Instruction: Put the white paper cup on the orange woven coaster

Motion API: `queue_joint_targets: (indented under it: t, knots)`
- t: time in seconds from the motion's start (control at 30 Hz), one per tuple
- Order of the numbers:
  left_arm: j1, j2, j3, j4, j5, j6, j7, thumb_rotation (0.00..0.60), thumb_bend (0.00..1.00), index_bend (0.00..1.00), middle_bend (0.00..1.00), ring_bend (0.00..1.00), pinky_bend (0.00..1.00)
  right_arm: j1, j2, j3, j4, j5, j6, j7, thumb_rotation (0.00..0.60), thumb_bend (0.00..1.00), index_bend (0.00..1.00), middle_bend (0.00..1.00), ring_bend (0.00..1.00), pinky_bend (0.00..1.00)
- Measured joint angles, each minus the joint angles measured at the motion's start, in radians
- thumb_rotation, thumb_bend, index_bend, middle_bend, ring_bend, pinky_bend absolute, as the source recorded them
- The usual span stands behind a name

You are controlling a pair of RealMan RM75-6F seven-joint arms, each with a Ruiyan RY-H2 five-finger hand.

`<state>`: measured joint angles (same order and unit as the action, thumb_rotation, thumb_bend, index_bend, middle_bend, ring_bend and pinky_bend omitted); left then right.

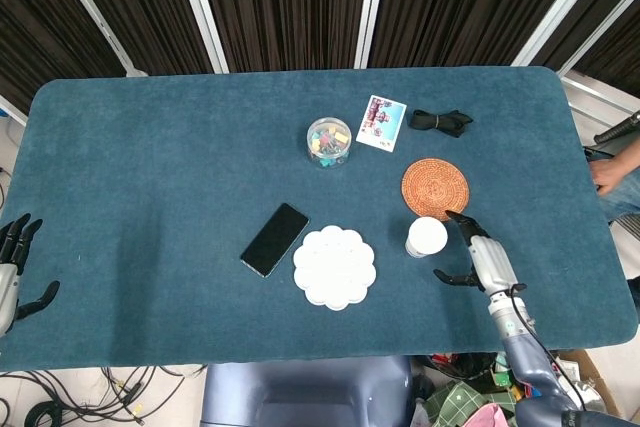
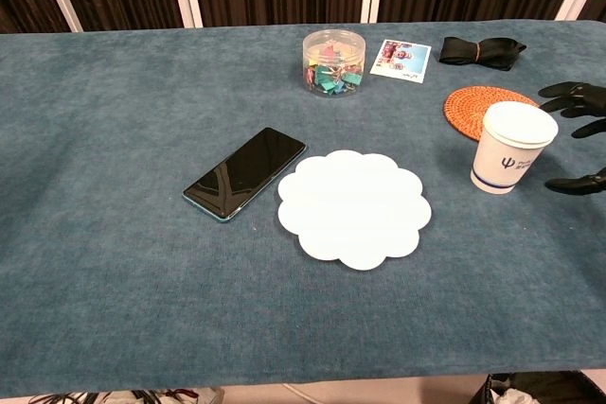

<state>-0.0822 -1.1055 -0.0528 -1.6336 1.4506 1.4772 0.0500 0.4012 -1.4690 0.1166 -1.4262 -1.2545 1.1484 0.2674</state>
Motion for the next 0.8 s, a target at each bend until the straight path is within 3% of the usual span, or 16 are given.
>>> queue_joint_targets:
  t: [0.33,0.57,0.8]
  knots:
    - [-0.001,0.001,-0.001,0.001,-0.003,-0.003,-0.001,0.6,0.28,0.0,0.0,0.0,0.0,0.019,-0.092,0.039,0.086,0.003,-0.016,0.035,0.6,0.09,0.16,0.16,0.18,0.14]
    - [-0.001,0.001,-0.002,0.001,-0.006,-0.005,0.001,0.6,0.28,0.0,0.0,0.0,0.0,0.024,-0.126,0.051,0.122,-0.007,-0.017,0.048,0.6,0.1,0.27,0.26,0.27,0.16]
    - [-0.001,0.001,-0.002,0.0,-0.008,-0.005,0.003,0.6,0.28,0.0,0.0,0.0,0.0,0.024,-0.145,0.06,0.136,-0.032,0.002,0.063,0.6,0.21,0.37,0.36,0.36,0.2]
